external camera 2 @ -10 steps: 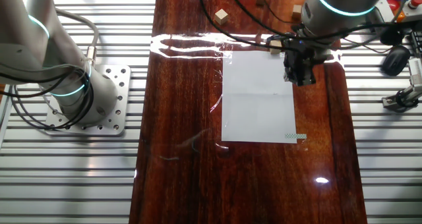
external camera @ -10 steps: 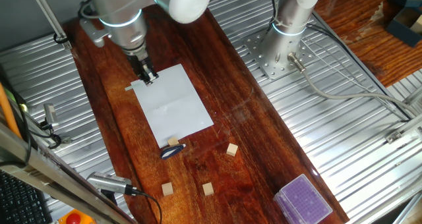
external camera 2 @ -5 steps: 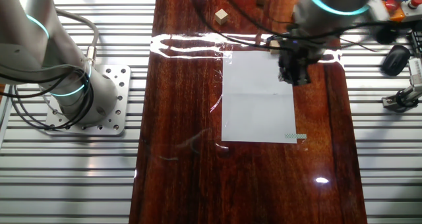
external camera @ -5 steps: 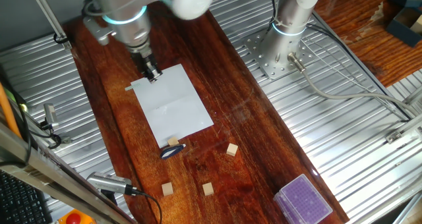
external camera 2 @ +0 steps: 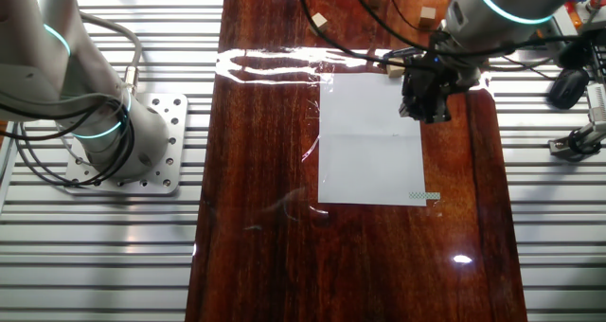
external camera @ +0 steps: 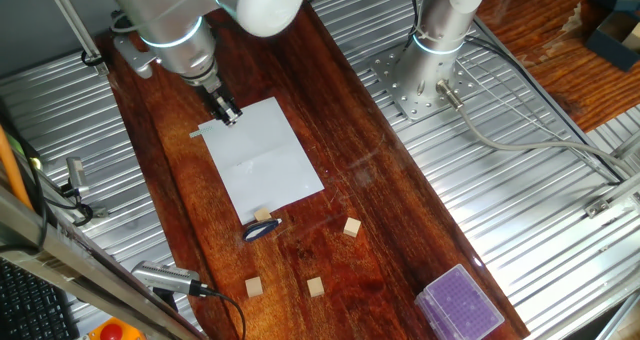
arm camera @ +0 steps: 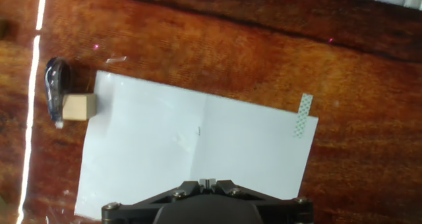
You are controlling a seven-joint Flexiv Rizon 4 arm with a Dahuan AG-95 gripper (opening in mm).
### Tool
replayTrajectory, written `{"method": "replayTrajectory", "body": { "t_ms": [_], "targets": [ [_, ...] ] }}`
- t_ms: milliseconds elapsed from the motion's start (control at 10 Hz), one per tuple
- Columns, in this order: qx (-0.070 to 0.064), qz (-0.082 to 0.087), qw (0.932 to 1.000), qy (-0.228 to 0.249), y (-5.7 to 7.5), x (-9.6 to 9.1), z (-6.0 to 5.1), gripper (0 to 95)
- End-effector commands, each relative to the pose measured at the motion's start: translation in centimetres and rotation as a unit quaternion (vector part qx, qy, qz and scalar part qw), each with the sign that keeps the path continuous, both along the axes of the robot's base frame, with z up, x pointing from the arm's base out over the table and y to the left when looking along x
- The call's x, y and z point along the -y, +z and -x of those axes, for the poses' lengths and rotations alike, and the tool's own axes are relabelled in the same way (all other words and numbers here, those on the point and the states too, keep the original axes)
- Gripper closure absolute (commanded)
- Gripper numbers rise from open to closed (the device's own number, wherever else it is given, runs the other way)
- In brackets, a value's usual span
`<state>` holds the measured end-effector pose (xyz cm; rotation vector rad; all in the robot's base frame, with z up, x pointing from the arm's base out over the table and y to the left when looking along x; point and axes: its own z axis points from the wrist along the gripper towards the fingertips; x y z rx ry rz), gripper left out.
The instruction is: Use the correction tape on paper
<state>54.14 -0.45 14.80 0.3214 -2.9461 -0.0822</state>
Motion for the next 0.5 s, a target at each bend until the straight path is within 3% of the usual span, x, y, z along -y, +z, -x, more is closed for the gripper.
{"method": "replayTrajectory", "body": {
  "t_ms": [100, 500],
  "targets": [
    [-0.002, 0.003, 1.0, -0.007, -0.01, 0.0, 0.06, 95.0],
    [-0.02, 0.008, 0.9997, 0.006, -0.01, 0.0, 0.06, 95.0]
  ]
}}
